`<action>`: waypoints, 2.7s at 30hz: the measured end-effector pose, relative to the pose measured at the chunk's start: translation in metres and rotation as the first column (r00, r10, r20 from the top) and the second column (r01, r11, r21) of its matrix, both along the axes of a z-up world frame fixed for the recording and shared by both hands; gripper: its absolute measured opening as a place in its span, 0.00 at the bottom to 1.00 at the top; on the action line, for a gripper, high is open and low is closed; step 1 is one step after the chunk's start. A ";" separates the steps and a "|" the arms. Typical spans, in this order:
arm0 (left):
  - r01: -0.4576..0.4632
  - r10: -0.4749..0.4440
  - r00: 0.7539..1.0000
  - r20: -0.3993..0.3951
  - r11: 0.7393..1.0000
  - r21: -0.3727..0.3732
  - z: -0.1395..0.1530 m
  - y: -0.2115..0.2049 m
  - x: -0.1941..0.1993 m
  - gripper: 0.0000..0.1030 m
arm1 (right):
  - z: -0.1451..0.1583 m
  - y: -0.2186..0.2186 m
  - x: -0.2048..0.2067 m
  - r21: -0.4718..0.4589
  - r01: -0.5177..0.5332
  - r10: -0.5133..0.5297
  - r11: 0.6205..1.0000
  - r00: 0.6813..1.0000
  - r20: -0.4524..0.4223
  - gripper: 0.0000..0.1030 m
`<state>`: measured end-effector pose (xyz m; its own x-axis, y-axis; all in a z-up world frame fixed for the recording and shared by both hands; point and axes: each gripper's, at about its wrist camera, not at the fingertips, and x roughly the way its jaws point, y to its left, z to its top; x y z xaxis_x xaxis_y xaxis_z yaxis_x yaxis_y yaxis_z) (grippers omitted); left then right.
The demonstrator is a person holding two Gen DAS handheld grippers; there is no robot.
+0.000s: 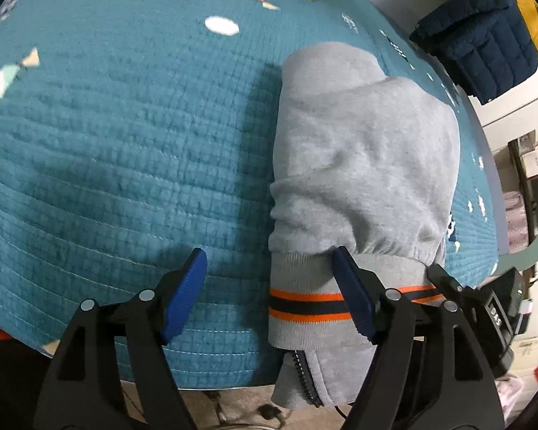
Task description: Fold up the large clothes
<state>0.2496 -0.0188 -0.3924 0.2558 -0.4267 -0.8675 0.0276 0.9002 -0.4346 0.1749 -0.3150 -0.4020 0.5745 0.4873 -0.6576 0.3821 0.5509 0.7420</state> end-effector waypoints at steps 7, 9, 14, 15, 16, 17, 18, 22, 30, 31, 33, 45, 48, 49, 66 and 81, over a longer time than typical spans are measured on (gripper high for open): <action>0.015 -0.024 0.997 -0.072 0.993 -0.121 -0.014 -0.003 -0.001 0.71 | -0.007 -0.005 0.019 0.103 -0.051 0.046 0.993 0.998 0.049 0.69; 0.015 -0.026 0.997 -0.079 0.990 -0.140 -0.016 -0.006 -0.002 0.71 | -0.002 -0.003 0.020 0.139 -0.080 0.071 0.987 0.995 0.067 0.68; 0.042 -0.052 0.996 -0.075 0.991 -0.129 -0.017 -0.024 0.002 0.71 | -0.011 0.008 0.034 0.080 -0.087 0.083 0.993 0.995 0.047 0.69; 0.056 -0.063 0.996 -0.064 0.992 -0.115 -0.015 -0.029 0.003 0.70 | -0.009 0.010 0.035 0.062 -0.094 0.092 0.994 0.995 0.046 0.67; 0.075 -0.080 0.996 -0.040 0.992 -0.104 -0.011 -0.034 0.003 0.57 | -0.004 0.015 0.039 0.028 -0.111 0.109 0.993 0.993 0.044 0.54; 0.091 -0.093 0.995 -0.024 0.993 -0.080 -0.008 -0.038 0.003 0.55 | -0.002 0.018 0.040 0.015 -0.120 0.119 0.993 0.992 0.045 0.45; 0.110 -0.110 0.994 -0.003 0.993 -0.045 -0.004 -0.043 0.002 0.53 | 0.002 0.021 0.039 0.016 -0.127 0.126 0.992 0.990 0.061 0.32; 0.144 -0.145 0.987 0.072 0.989 0.016 0.011 -0.047 -0.005 0.36 | 0.026 0.042 0.045 -0.126 -0.164 0.173 0.978 0.983 0.064 0.27; 0.131 -0.151 0.952 0.265 0.987 0.092 0.076 -0.022 0.008 0.31 | 0.076 0.093 0.064 -0.242 -0.214 0.261 0.946 0.948 0.182 0.25; 0.123 -0.148 0.947 0.287 0.987 0.103 0.085 -0.014 0.012 0.31 | 0.081 0.099 0.068 -0.251 -0.222 0.275 0.942 0.941 0.197 0.25; 0.102 -0.133 0.939 0.316 0.988 0.113 0.098 0.000 0.021 0.31 | 0.092 0.118 0.080 -0.260 -0.240 0.302 0.936 0.924 0.233 0.25; -0.133 0.022 0.892 0.452 0.968 0.214 0.148 0.179 0.068 0.31 | 0.115 0.294 0.183 -0.255 -0.399 0.471 0.881 0.799 0.375 0.25; -0.197 0.062 0.877 0.476 0.951 0.238 0.147 0.230 0.077 0.31 | 0.108 0.346 0.201 -0.250 -0.442 0.508 0.861 0.769 0.388 0.25; -0.208 0.066 0.875 0.480 0.946 0.248 0.146 0.240 0.079 0.31 | 0.103 0.362 0.207 -0.245 -0.455 0.517 0.856 0.766 0.383 0.25; -0.321 0.232 0.925 0.300 0.900 0.294 0.032 0.340 0.062 0.60 | -0.004 0.442 0.184 -0.206 -0.526 0.556 0.825 0.820 0.136 0.50; -0.342 0.183 0.907 0.378 0.845 0.411 0.119 0.292 -0.018 0.81 | 0.022 0.342 0.127 -0.280 -0.461 0.463 0.842 0.884 -0.063 0.65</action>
<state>0.2319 0.2728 -0.2738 0.5898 0.1221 -0.7982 -0.1767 0.9841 0.0200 0.3020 0.0275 -0.3804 0.3333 0.4946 -0.8027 0.0268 0.8461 0.5324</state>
